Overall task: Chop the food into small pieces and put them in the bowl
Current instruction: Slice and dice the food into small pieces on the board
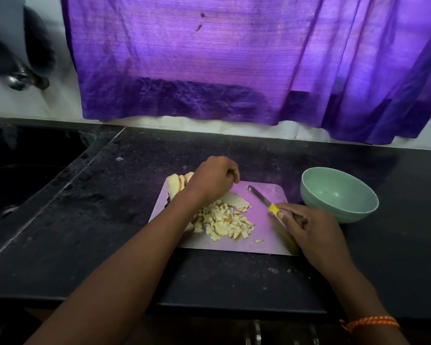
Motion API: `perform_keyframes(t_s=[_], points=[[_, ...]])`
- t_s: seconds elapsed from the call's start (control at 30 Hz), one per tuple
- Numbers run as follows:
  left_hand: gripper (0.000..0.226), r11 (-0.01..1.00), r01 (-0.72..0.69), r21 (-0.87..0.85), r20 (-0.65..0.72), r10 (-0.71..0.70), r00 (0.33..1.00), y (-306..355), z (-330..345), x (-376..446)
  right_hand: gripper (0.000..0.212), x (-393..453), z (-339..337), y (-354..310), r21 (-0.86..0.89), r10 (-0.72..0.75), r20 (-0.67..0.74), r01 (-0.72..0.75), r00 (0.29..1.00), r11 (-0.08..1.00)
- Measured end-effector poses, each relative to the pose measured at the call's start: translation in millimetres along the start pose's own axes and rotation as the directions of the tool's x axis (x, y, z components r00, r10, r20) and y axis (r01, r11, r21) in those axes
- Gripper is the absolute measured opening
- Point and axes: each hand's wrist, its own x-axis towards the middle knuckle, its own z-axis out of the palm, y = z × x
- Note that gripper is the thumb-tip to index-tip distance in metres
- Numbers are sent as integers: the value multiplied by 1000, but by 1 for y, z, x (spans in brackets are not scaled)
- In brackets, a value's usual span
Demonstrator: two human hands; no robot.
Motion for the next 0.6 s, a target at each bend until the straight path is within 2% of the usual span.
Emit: perform_keyframes(t_s=[0.07,0.17,0.3,0.4,0.5,0.6], points=[[35,1000,1,22,29,-2,1000,-1,0,1,22,-2,1,-5,-37,-10,7,11,1000,999],[41,999,18,38,112,-22,993,-2,-1,2,23,-3,6,-7,43,-39,75,36,996,998],[47,999,35,30,116,-38,993,-6,-4,4,23,2,13,-5,23,-55,68,53,996,998],[47,999,31,15,123,-33,992,-8,-5,6,22,5,16,-15,70,-81,67,77,994,995],[42,999,19,-36,149,-13,989,-9,-7,5,21,4,18,-23,141,-117,84,104,990,984],[31,988,-9,-155,272,52,961,-6,-18,2,21,3,18,-26,151,-112,43,105,993,983]])
